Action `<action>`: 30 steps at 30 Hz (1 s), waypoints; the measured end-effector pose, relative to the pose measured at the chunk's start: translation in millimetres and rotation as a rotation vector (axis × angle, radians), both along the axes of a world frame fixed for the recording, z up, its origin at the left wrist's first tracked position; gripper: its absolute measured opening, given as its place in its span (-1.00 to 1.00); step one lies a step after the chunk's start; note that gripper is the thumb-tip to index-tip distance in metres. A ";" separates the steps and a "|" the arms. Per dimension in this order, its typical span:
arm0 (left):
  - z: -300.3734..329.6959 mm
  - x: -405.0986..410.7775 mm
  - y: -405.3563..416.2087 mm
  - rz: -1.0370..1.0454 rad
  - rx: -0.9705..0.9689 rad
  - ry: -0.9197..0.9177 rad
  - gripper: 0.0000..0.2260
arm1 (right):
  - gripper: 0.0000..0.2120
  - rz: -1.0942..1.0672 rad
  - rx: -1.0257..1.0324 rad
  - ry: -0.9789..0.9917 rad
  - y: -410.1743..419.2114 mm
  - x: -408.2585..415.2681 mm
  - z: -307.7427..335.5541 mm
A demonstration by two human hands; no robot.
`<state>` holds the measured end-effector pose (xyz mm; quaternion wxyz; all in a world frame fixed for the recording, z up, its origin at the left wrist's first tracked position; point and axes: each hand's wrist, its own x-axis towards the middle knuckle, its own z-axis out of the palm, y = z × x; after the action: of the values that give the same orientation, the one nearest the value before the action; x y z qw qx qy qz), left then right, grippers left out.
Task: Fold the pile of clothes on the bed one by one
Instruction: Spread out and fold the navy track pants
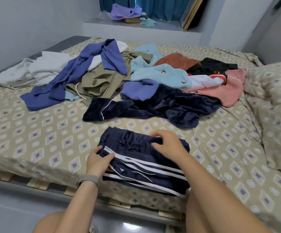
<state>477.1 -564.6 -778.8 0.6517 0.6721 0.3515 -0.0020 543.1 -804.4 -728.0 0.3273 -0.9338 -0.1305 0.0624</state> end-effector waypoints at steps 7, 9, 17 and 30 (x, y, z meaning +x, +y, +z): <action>3.2 -4.8 6.3 0.228 -0.029 -0.096 -0.60 | -0.76 -0.080 -0.126 0.166 -62.1 18.4 -22.7; 5.8 -11.7 -2.7 0.150 0.280 0.005 -0.62 | -0.85 -0.008 -0.174 0.162 -63.4 18.1 -24.8; 4.9 -34.8 -95.3 -0.888 1.109 -0.809 -0.60 | -0.96 0.098 -0.035 0.269 -78.9 30.8 -20.0; -20.1 -24.8 -147.2 -1.143 1.146 -0.719 -0.64 | -0.76 0.091 -0.099 0.292 -95.5 46.1 -19.7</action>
<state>452.3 -711.8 -799.0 0.1851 0.9281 -0.3173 0.0603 589.1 -900.0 -747.8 0.2932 -0.9229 -0.1203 0.2187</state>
